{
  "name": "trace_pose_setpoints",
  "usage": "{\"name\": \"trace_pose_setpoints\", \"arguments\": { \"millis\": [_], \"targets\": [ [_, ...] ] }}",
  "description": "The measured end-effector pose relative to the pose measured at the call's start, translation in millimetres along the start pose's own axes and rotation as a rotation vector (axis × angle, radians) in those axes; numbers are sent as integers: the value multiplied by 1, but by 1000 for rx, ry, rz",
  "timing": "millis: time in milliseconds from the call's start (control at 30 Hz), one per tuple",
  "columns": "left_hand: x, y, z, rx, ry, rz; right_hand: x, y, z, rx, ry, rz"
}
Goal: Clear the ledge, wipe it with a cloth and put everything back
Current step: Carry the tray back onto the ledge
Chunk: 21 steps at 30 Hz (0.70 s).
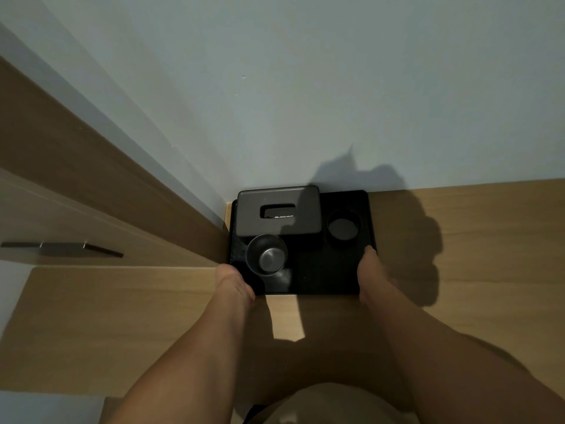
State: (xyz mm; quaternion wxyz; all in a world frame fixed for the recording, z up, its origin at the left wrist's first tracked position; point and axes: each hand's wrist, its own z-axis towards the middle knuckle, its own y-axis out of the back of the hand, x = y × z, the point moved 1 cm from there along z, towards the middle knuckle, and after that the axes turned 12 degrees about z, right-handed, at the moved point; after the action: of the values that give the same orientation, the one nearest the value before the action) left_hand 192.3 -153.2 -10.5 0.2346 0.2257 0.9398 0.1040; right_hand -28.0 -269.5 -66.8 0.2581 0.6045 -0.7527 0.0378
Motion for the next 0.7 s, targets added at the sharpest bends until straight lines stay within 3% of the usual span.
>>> {"name": "trace_pose_setpoints", "arguments": {
  "millis": [400,567,700],
  "targets": [
    [19,5,3,143,-94,-85,-2,23,-26,108,20,-131],
    [37,10,-16,253,-161,-149,-12,54,-43,141,145,-141],
    [68,21,-39,63,-277,5,-23,93,-59,191,321,-250]
  ]
}}
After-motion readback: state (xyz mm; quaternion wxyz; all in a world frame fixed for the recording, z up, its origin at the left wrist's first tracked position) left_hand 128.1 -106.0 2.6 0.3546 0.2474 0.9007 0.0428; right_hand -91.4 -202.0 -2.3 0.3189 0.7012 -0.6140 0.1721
